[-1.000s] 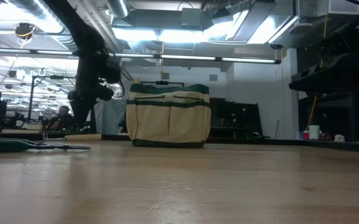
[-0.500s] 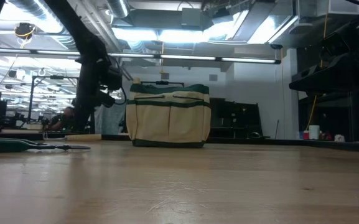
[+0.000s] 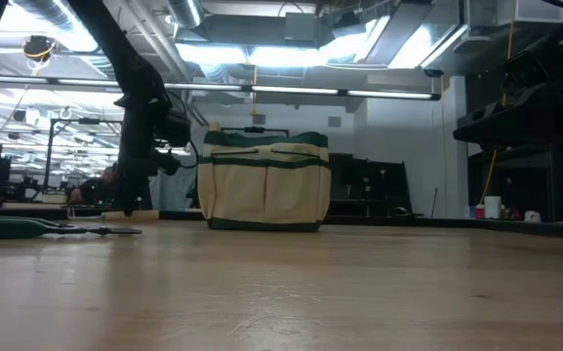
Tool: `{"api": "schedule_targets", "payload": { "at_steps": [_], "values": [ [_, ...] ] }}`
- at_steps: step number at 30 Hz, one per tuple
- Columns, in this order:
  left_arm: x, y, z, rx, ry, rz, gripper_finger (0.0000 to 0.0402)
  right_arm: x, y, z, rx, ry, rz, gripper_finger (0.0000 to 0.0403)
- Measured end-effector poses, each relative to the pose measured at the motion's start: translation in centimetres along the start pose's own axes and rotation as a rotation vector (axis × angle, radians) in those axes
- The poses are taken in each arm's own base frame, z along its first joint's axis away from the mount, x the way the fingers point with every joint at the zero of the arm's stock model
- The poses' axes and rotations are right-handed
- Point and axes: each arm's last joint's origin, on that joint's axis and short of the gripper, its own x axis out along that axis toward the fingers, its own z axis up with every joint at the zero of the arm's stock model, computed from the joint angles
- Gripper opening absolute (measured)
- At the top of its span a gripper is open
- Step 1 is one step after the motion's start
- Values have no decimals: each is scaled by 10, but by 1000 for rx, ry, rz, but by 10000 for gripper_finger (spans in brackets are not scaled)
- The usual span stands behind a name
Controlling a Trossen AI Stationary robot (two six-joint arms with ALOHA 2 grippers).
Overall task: Pick & Place Garden tools in Gardening bag
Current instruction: Put the brown hand rake into the gardening bag
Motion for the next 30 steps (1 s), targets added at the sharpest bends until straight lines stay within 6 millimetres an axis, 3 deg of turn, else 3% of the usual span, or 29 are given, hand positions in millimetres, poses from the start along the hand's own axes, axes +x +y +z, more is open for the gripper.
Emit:
{"api": "schedule_targets", "payload": {
  "at_steps": [14,22,26,30],
  "values": [
    [11,-26,3,33,-22,27,68,0,0,0,0,0,0,160],
    [11,-30,3,-115,-21,27,64,0,0,0,0,0,0,160],
    [3,-33,1,-195,-70,-27,64,0,0,0,0,0,0,160],
    [-22,-31,1,-238,-207,-23,64,0,0,0,0,0,-1,160]
  ]
}}
